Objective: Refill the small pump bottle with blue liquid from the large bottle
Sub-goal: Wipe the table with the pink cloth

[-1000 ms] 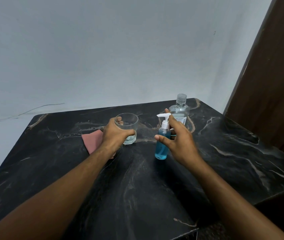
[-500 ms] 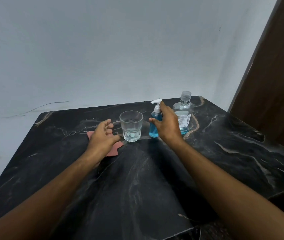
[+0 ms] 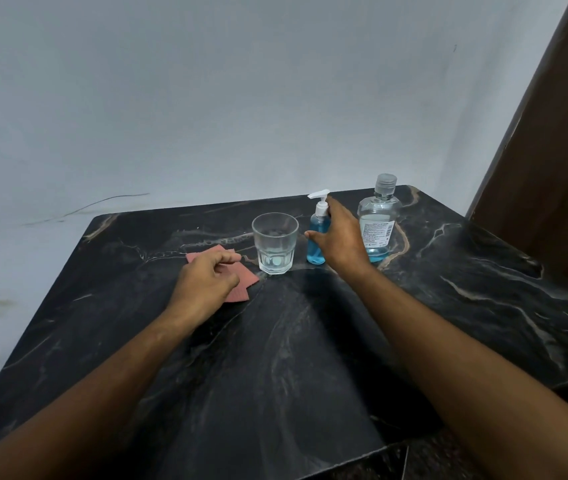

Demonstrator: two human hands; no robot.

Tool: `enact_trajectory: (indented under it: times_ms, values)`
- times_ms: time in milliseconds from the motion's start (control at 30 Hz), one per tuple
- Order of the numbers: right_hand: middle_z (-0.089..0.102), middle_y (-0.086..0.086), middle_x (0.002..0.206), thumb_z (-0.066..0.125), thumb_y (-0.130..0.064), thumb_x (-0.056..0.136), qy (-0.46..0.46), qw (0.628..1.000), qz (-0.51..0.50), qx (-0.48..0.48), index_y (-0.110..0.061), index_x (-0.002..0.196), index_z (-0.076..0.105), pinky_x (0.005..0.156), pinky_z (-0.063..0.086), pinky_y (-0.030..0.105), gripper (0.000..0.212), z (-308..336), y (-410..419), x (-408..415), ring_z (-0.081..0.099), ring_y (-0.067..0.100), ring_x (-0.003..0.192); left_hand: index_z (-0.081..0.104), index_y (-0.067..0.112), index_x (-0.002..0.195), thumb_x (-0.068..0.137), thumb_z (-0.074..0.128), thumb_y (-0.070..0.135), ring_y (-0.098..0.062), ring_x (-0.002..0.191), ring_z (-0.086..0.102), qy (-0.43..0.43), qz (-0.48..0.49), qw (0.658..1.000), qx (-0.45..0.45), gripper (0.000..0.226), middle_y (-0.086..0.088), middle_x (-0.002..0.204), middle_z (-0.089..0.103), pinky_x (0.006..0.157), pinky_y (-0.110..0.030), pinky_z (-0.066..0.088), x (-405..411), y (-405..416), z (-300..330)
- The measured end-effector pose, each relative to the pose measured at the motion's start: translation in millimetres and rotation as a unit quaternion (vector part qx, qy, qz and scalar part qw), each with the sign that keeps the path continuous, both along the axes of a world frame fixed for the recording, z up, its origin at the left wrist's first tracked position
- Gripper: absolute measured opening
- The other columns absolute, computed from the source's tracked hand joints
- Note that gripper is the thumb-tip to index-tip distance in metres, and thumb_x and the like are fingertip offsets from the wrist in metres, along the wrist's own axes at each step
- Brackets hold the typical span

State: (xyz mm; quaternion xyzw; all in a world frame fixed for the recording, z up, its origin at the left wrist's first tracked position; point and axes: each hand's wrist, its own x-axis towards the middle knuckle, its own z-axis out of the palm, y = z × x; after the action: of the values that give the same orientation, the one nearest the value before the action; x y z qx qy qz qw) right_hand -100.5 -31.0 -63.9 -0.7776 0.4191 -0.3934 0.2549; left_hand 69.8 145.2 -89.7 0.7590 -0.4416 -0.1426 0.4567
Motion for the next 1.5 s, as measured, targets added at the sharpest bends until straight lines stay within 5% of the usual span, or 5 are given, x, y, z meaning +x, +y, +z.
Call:
enact_trajectory:
  times_ms: [367, 633, 1033, 1133, 1500]
  values:
    - [0.062, 0.005, 0.109, 0.064, -0.006, 0.086, 0.066, 0.981, 0.151, -0.100, -0.010, 0.103, 0.071, 0.095, 0.048, 0.032, 0.019, -15.0, 102.1, 16.7, 0.058, 0.017, 0.104, 0.073, 0.020, 0.120, 0.089, 0.066, 0.013, 0.008, 0.079, 0.061, -0.068, 0.062, 0.995, 0.028, 0.033, 0.005, 0.106, 0.075, 0.077, -0.010, 0.042, 27.1, 33.5, 2.5]
    - [0.047, 0.020, 0.144, 0.055, -0.049, 0.092, 0.274, 0.932, 0.220, -0.091, -0.002, 0.139, 0.047, 0.116, 0.031, 0.044, 0.066, -36.7, 112.0, 111.9, 0.038, 0.035, 0.139, 0.076, 0.033, 0.106, 0.082, 0.064, 0.009, 0.010, 0.058, 0.058, -0.089, 0.086, 0.992, -0.026, 0.036, 0.020, 0.059, 0.066, 0.056, 0.000, 0.039, 16.5, 61.0, 11.9]
    - [0.003, 0.019, 0.167, 0.028, -0.029, 0.108, 0.364, 0.874, 0.293, -0.135, -0.002, 0.159, 0.012, 0.125, 0.008, 0.045, 0.059, -58.2, 175.5, 29.7, -0.003, 0.032, 0.155, 0.068, 0.019, 0.126, 0.098, 0.060, 0.027, 0.006, 0.082, 0.065, -0.062, 0.011, 0.998, -0.017, 0.030, 0.002, 0.119, 0.069, 0.069, -0.001, 0.045, -12.5, 75.5, -7.1]
    - [0.005, 0.017, 0.168, 0.036, -0.021, 0.104, 0.350, 0.877, 0.306, -0.121, -0.007, 0.160, 0.012, 0.126, 0.008, 0.043, 0.063, -56.5, 182.8, -18.2, -0.001, 0.029, 0.155, 0.065, 0.015, 0.131, 0.100, 0.059, 0.028, -0.014, 0.110, 0.065, -0.084, -0.065, 0.994, 0.007, 0.034, -0.003, 0.130, 0.064, 0.088, -0.033, 0.058, -40.6, 71.0, -12.7]
    - [0.009, 0.018, 0.167, 0.029, -0.019, 0.103, 0.421, 0.906, 0.042, 0.006, 0.001, 0.158, 0.013, 0.126, 0.008, 0.046, 0.060, -44.6, 86.8, -97.9, 0.004, 0.031, 0.155, 0.043, 0.018, 0.151, 0.101, 0.043, 0.051, -0.015, 0.144, 0.038, -0.161, -0.110, 0.978, 0.072, 0.060, 0.001, 0.155, 0.046, 0.116, -0.030, 0.028, -76.5, 52.7, -7.4]
